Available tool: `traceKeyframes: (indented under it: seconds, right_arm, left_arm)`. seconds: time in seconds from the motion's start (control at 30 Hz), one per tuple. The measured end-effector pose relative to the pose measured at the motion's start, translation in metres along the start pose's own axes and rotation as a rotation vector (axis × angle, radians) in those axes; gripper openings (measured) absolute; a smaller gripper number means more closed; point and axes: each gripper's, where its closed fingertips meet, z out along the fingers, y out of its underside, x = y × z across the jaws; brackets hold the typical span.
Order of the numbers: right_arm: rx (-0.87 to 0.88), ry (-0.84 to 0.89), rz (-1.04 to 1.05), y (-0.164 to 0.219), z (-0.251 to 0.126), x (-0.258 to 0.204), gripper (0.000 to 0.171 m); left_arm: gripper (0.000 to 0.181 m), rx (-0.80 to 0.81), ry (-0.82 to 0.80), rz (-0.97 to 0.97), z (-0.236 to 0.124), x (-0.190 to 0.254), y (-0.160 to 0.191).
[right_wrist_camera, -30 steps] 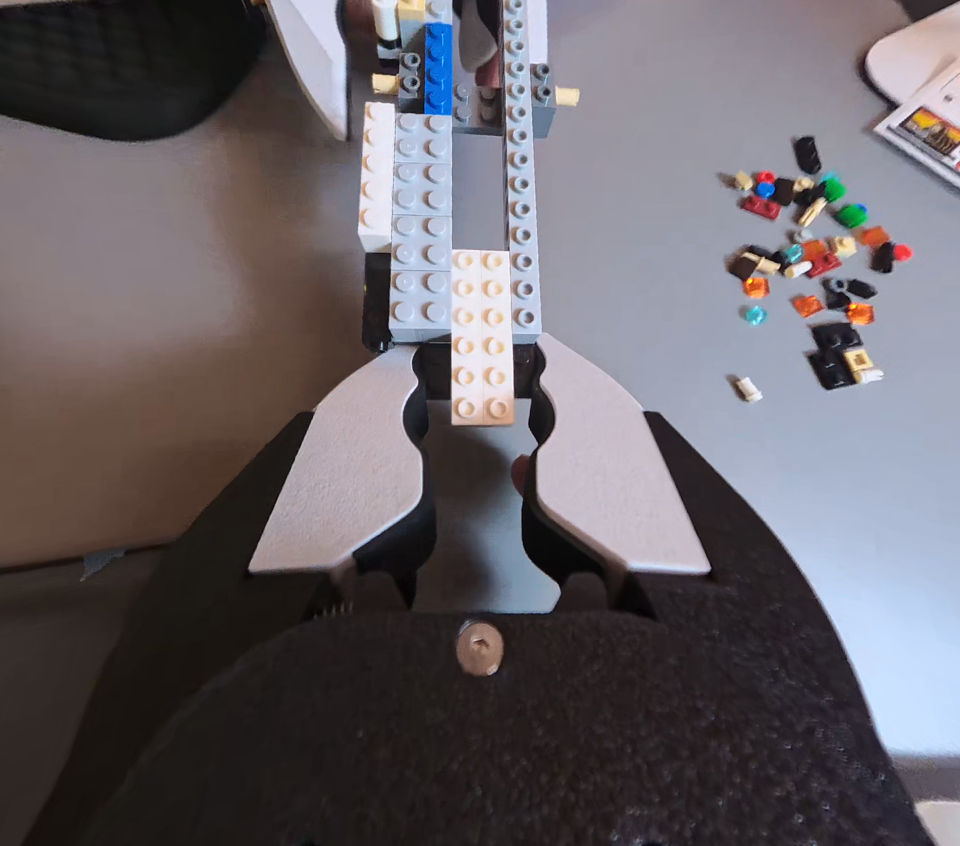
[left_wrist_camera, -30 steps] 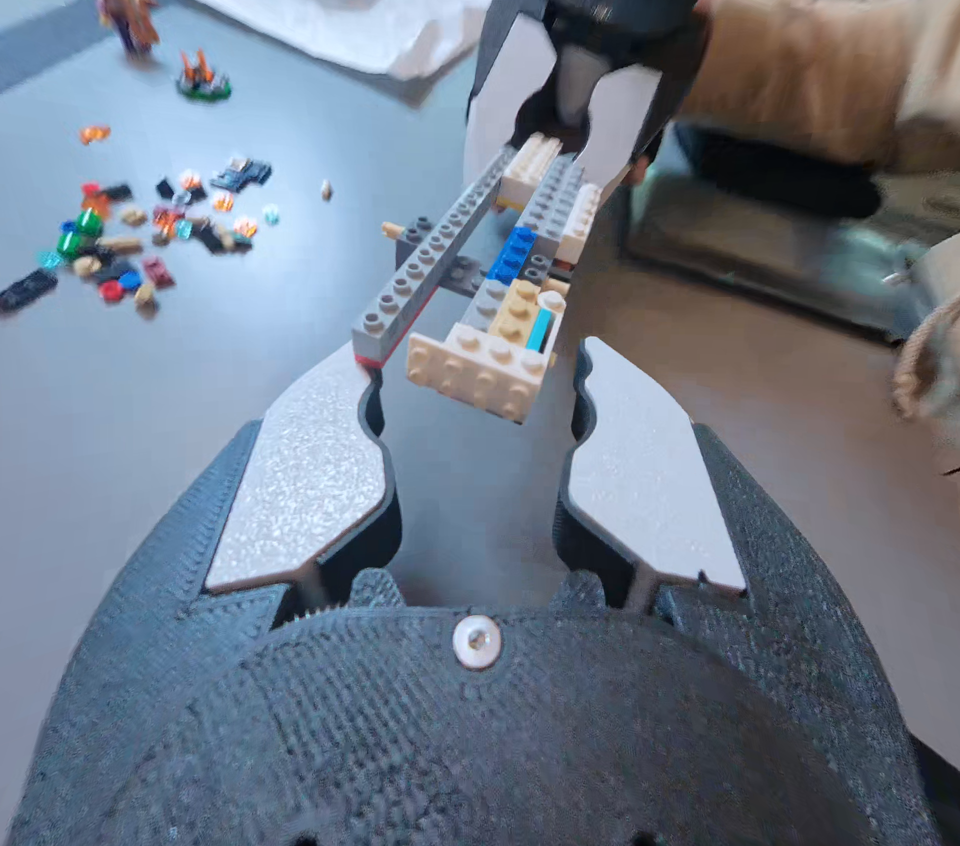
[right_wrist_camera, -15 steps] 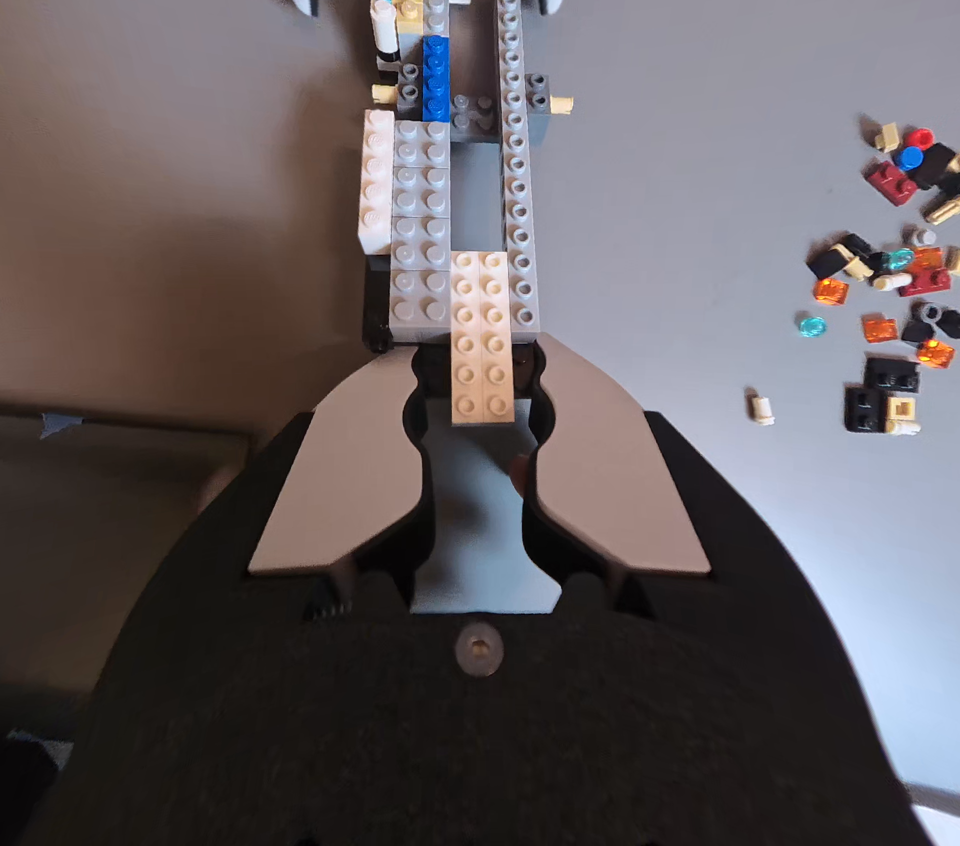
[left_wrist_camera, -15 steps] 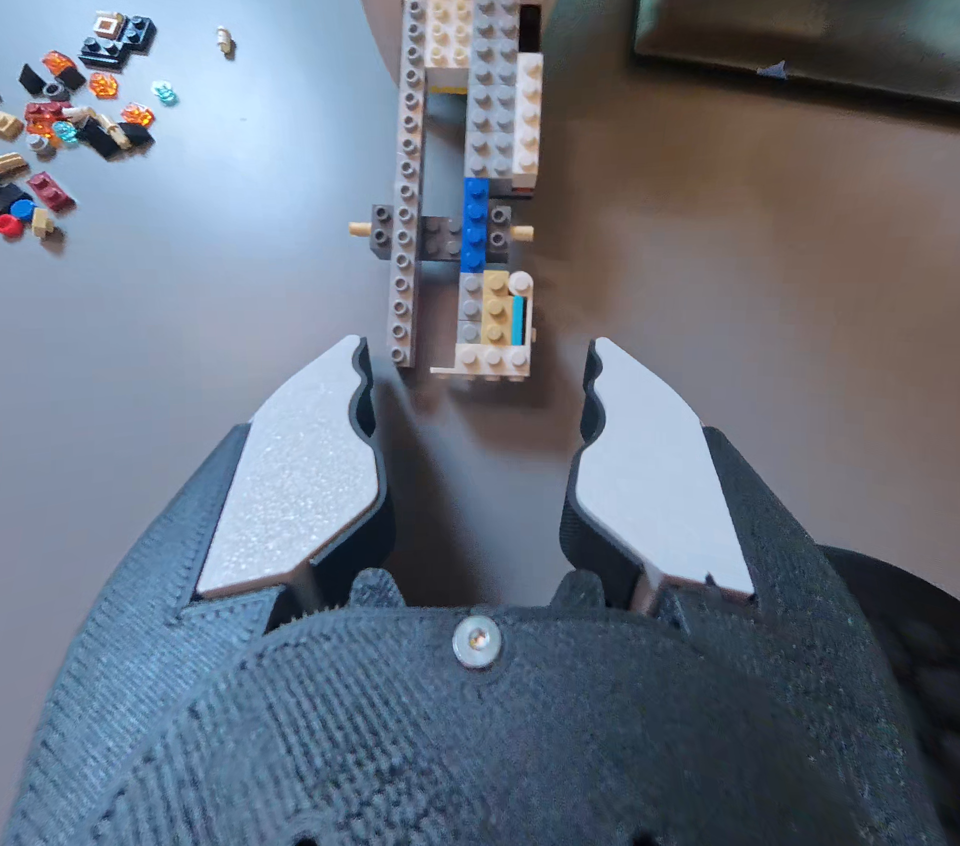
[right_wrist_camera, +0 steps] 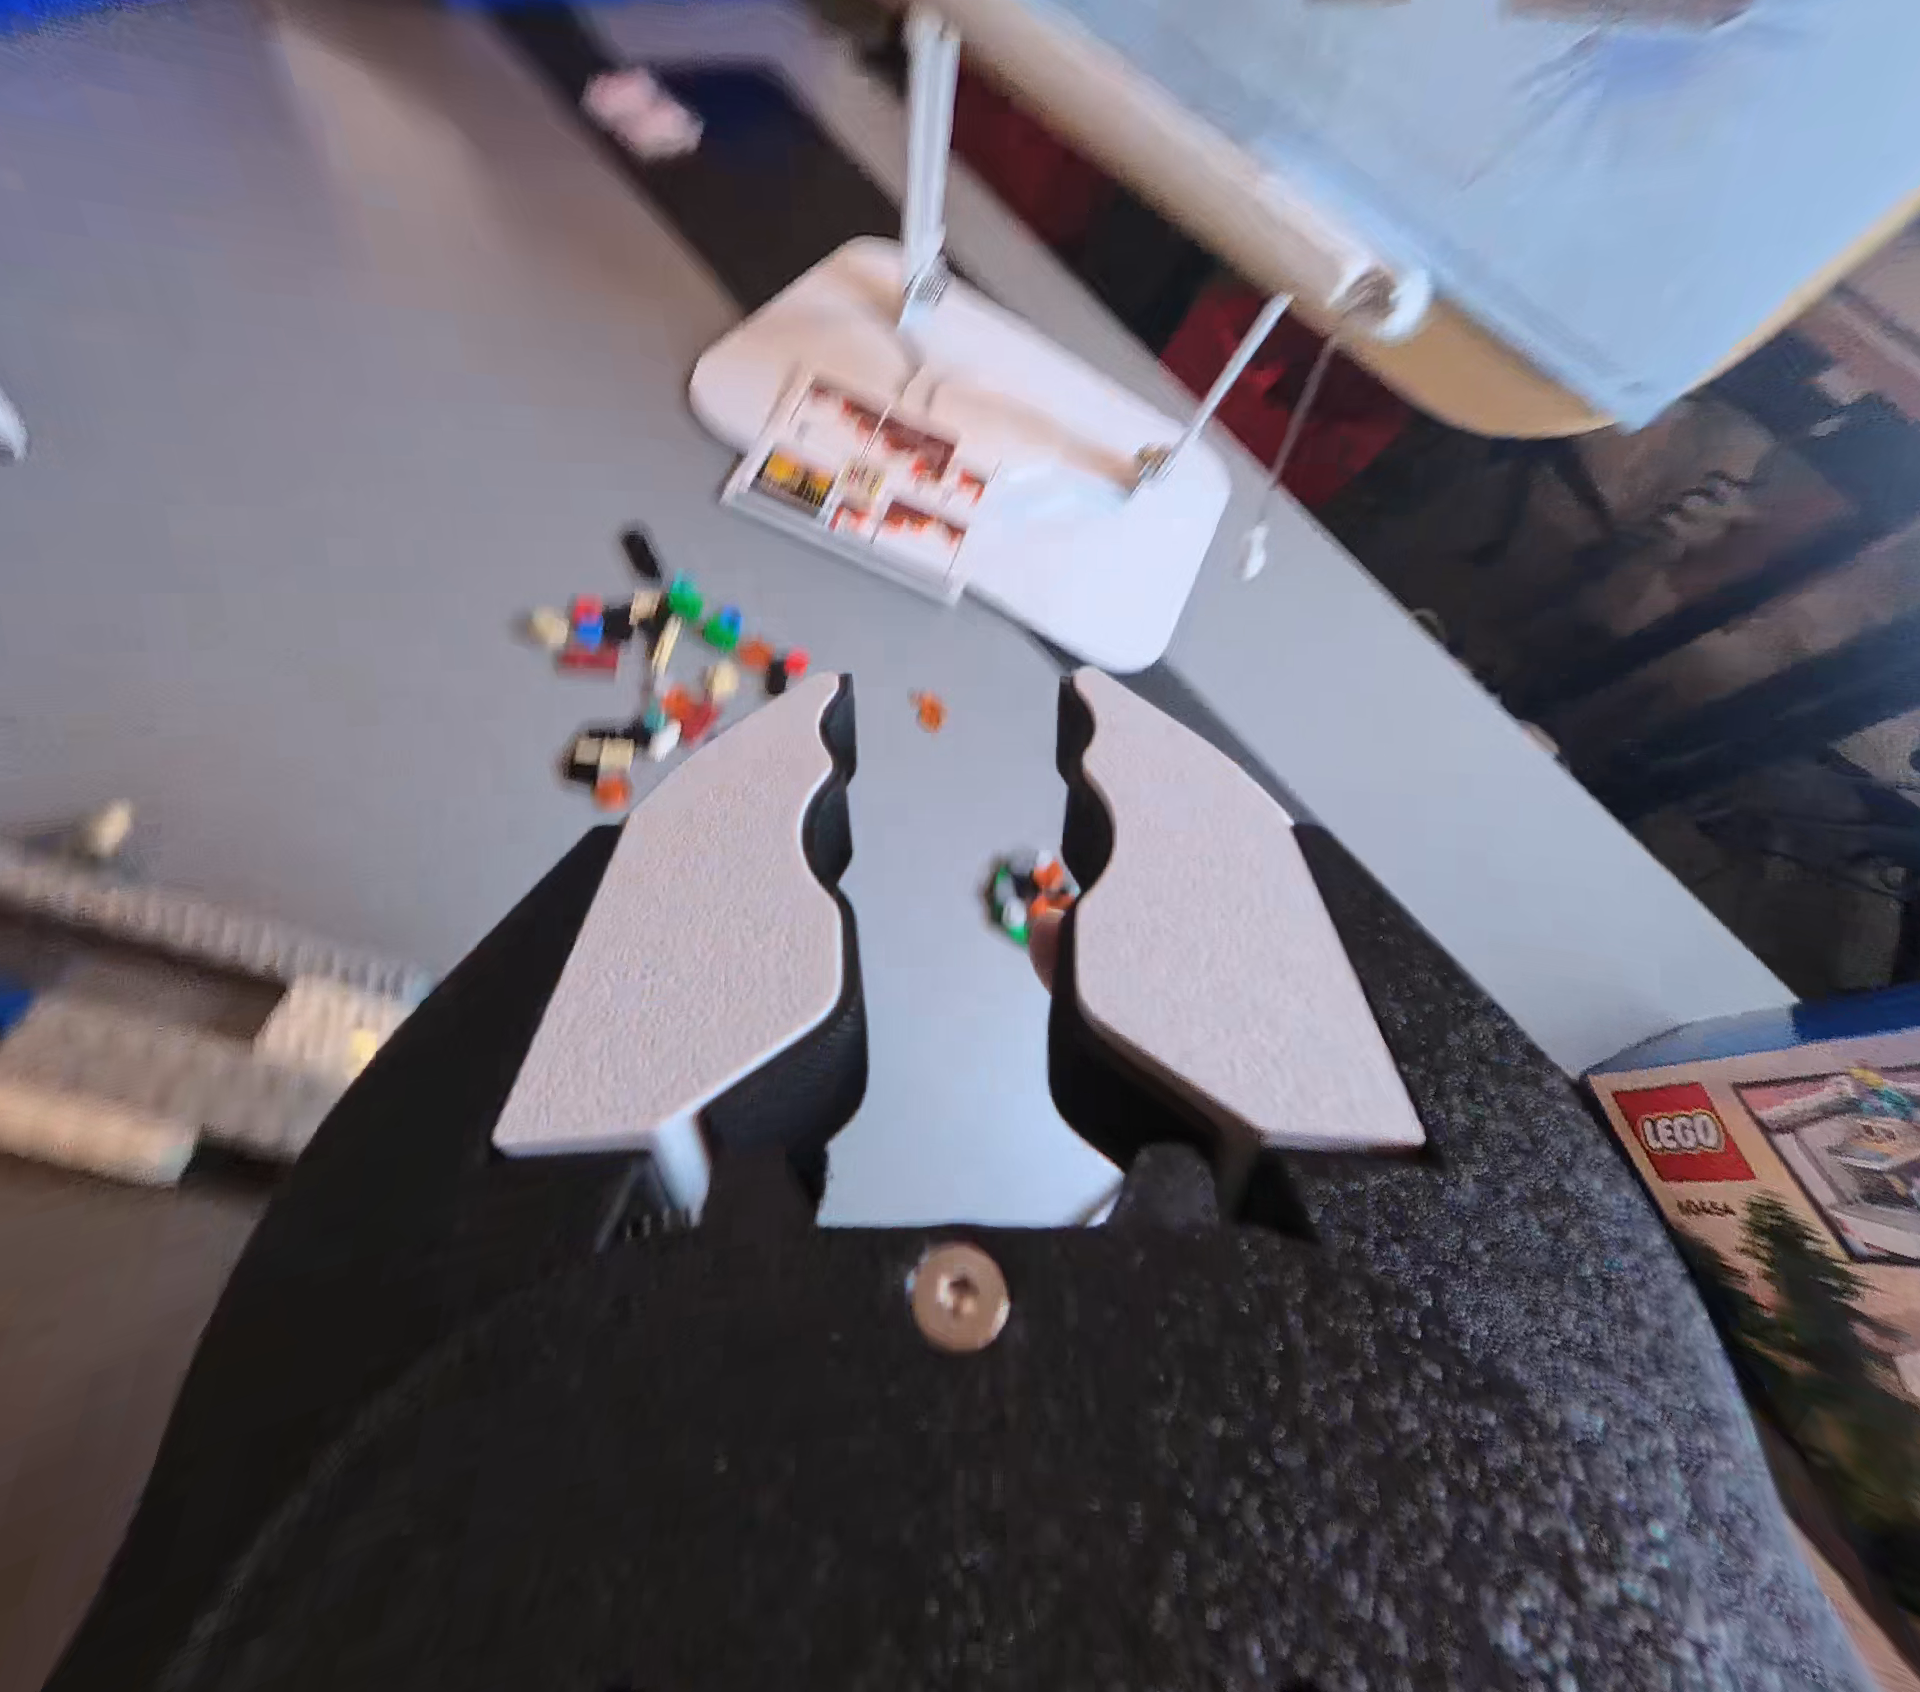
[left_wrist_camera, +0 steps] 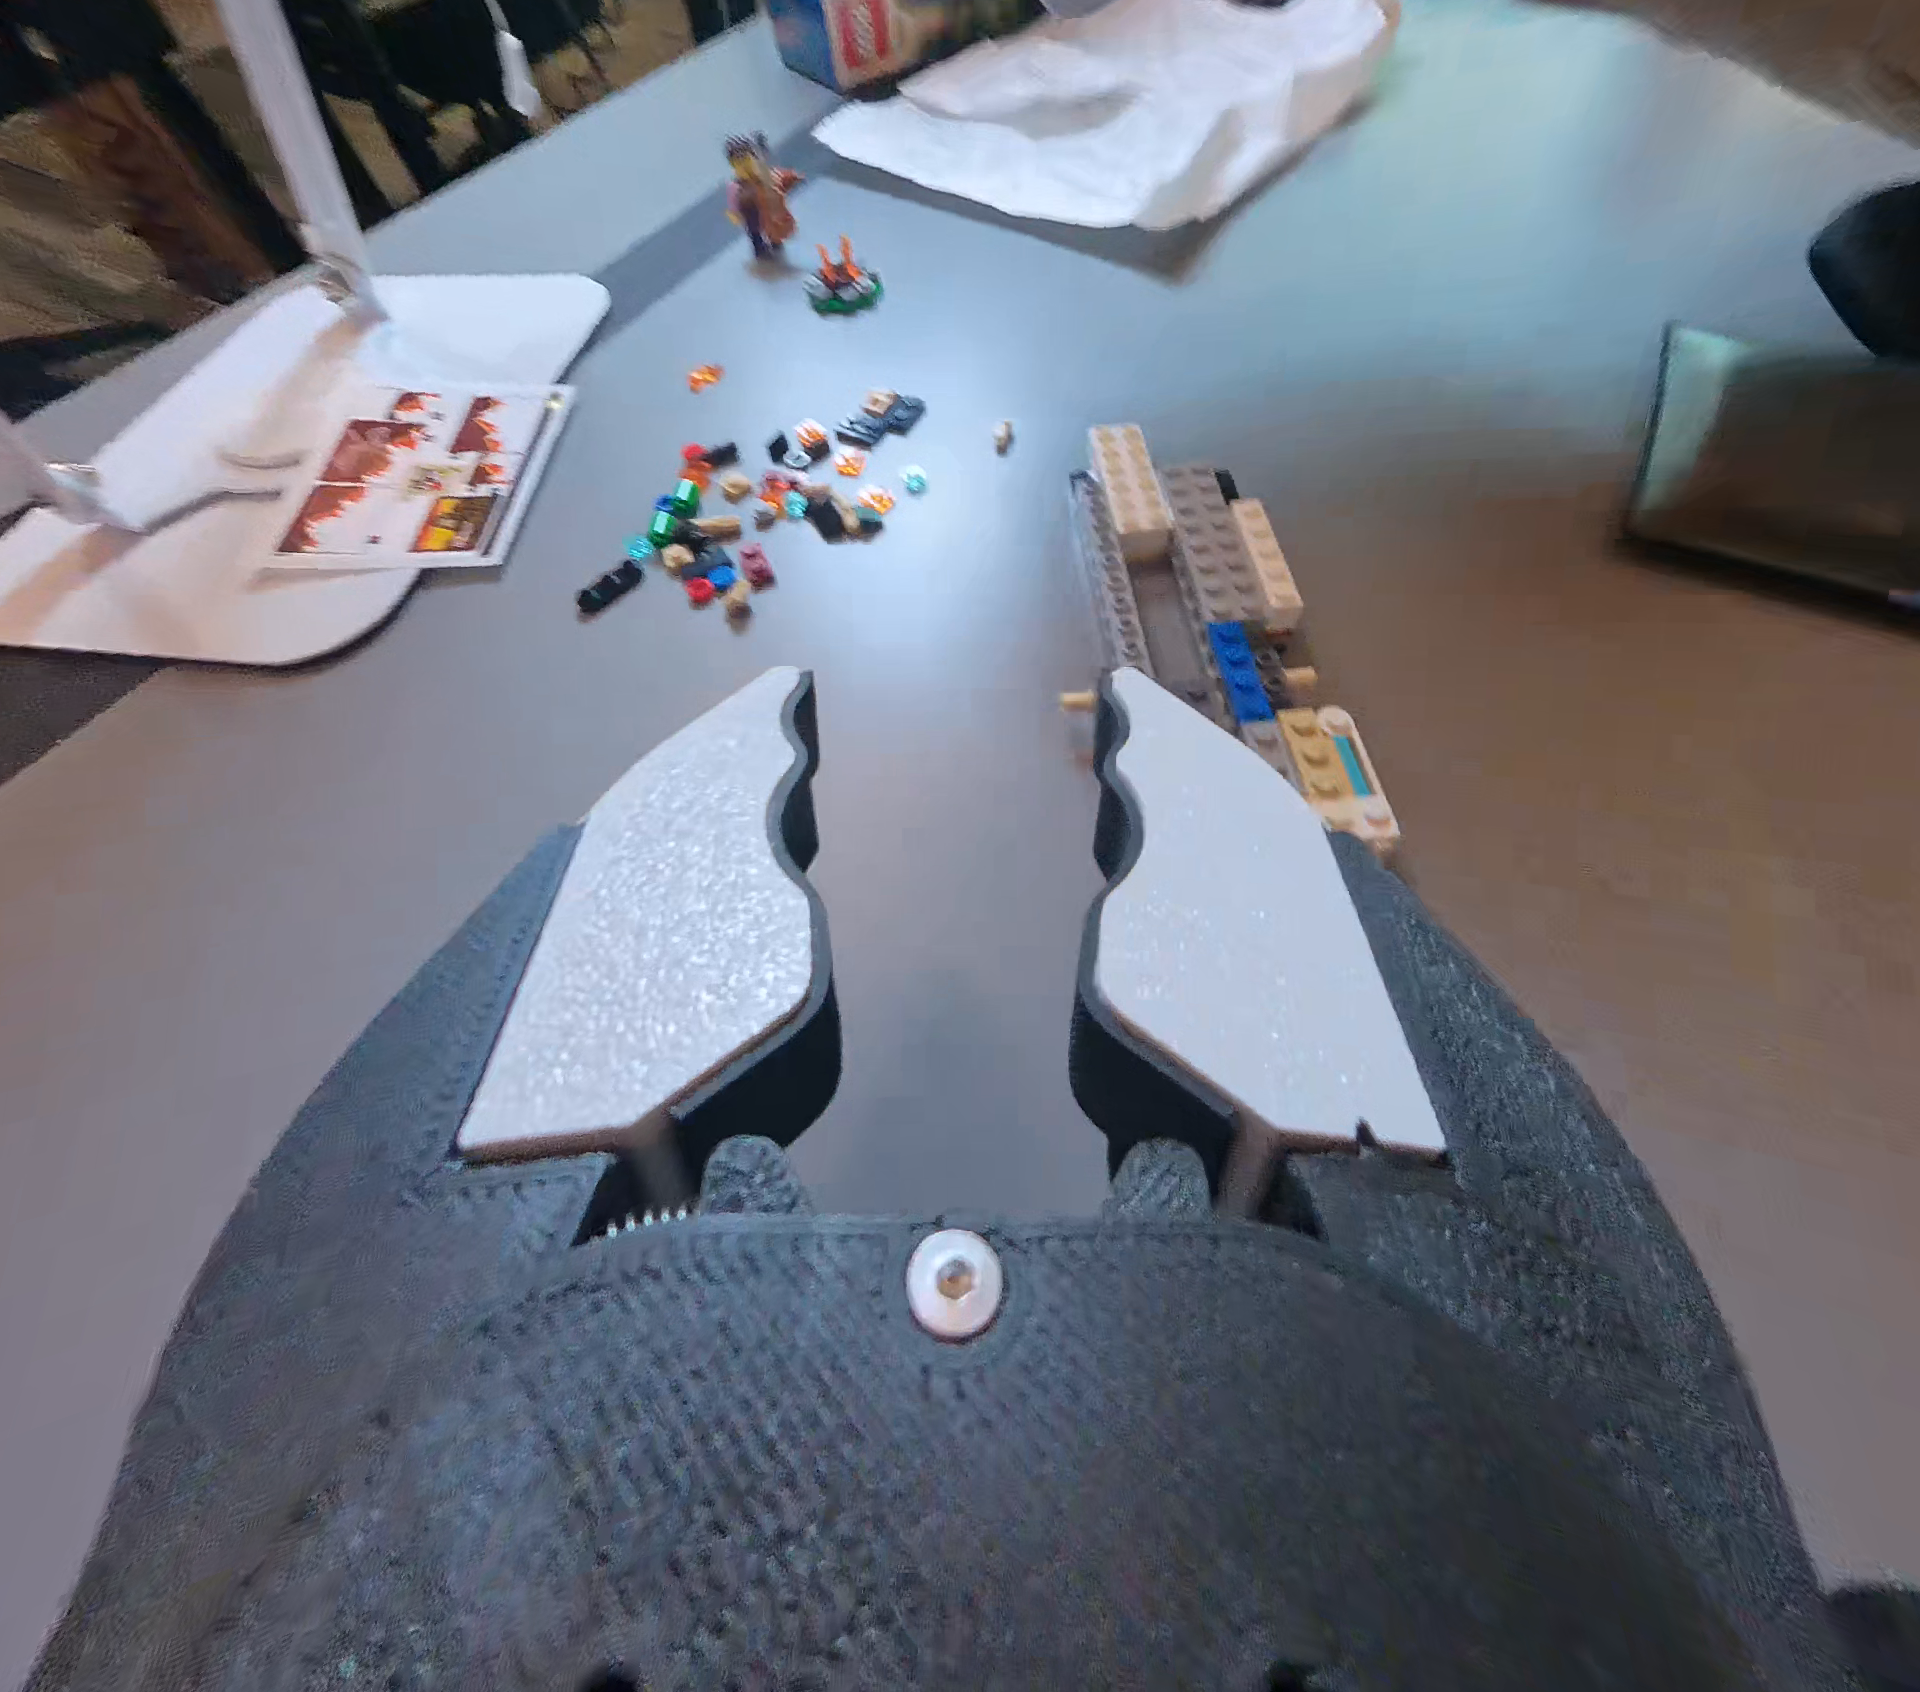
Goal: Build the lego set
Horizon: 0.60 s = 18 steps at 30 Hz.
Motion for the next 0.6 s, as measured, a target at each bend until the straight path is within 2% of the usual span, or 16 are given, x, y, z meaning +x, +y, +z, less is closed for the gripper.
traceKeyframes:
  seconds: [0.17,0.33,0.47,0.6]
  right_arm:
    - [0.25,0.167,0.187,-0.07,0.014,0.028,0.031]
    - [0.334,0.265,0.231,-0.118,0.035,0.029,0.028]
    - [0.331,0.345,0.22,-0.134,0.055,0.025,0.021]
    - [0.298,0.427,0.28,-0.131,0.071,0.04,0.019]
  left_arm:
    - [0.023,0.225,-0.261,-0.048,-0.019,-0.039,-0.025]
    - [0.019,0.27,-0.399,-0.045,-0.037,-0.061,-0.028]
    - [0.019,0.253,-0.441,-0.026,-0.04,-0.066,-0.026]
    - [0.018,0.23,-0.453,0.008,-0.037,-0.066,-0.024]
